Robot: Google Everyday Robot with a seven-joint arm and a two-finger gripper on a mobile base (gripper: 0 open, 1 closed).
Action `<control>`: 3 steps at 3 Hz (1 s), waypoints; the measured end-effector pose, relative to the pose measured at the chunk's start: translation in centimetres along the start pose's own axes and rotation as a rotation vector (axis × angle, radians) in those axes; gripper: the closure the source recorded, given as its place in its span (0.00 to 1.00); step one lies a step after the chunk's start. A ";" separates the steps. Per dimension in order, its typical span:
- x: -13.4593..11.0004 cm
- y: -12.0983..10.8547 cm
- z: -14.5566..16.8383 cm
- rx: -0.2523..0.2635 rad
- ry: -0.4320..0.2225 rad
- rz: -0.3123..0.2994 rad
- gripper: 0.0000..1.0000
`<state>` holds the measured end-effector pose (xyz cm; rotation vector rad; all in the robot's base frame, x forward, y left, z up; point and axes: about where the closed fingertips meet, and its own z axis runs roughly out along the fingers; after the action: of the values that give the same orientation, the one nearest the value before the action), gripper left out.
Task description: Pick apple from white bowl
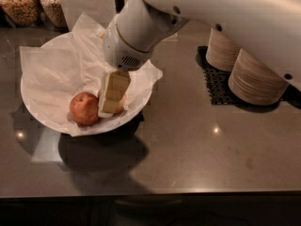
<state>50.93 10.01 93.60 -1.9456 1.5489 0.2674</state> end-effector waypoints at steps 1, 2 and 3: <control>-0.3 -0.1 -0.2 0.013 0.034 0.050 0.00; -0.3 -0.1 -0.2 0.013 0.034 0.050 0.00; 1.0 -2.0 0.3 -0.038 0.107 0.081 0.00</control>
Offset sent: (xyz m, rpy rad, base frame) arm -0.0011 0.0016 0.0036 -0.0238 0.0085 -0.0510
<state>53.16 9.66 93.56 -1.9563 1.7058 0.2314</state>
